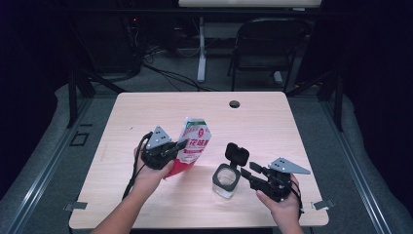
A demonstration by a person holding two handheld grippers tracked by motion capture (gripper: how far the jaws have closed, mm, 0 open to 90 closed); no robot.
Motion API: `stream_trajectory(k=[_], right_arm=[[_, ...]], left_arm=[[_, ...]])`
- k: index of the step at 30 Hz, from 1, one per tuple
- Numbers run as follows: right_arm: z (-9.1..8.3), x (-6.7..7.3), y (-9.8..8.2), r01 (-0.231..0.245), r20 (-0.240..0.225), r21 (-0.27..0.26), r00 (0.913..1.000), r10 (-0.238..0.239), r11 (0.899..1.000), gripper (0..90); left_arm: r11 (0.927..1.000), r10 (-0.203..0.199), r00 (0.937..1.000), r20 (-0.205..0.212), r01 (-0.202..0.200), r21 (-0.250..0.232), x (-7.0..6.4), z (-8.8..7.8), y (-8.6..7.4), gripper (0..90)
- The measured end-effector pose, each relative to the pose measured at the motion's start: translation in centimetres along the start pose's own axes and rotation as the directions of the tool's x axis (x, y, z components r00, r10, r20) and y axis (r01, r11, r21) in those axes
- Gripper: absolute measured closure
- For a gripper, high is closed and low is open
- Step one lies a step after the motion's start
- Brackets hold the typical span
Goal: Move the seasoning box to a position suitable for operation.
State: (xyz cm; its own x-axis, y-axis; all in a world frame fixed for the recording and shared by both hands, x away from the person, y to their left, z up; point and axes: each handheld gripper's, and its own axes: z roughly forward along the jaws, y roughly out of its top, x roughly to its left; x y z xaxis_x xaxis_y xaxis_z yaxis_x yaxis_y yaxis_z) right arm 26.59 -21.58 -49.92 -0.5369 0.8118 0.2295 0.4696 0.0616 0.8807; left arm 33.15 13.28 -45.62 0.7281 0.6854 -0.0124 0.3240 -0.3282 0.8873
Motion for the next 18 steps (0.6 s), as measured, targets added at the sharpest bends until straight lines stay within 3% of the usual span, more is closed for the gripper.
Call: stream_trajectory(k=[8,18], right_arm=[[0.0,0.5,0.3,0.007,-0.013,-0.002,0.9999,-0.007,1.000,52.0],[0.1,2.2,1.7,0.065,-0.058,0.002,0.9962,-0.065,0.998,50.8]], left_arm=[[0.9989,-0.045,0.9988,0.018,0.046,-0.008,0.6,-1.3,-1.6,90.0],[0.9977,-0.066,0.9976,0.023,0.066,0.019,0.8,-1.7,-3.5,90.0]])
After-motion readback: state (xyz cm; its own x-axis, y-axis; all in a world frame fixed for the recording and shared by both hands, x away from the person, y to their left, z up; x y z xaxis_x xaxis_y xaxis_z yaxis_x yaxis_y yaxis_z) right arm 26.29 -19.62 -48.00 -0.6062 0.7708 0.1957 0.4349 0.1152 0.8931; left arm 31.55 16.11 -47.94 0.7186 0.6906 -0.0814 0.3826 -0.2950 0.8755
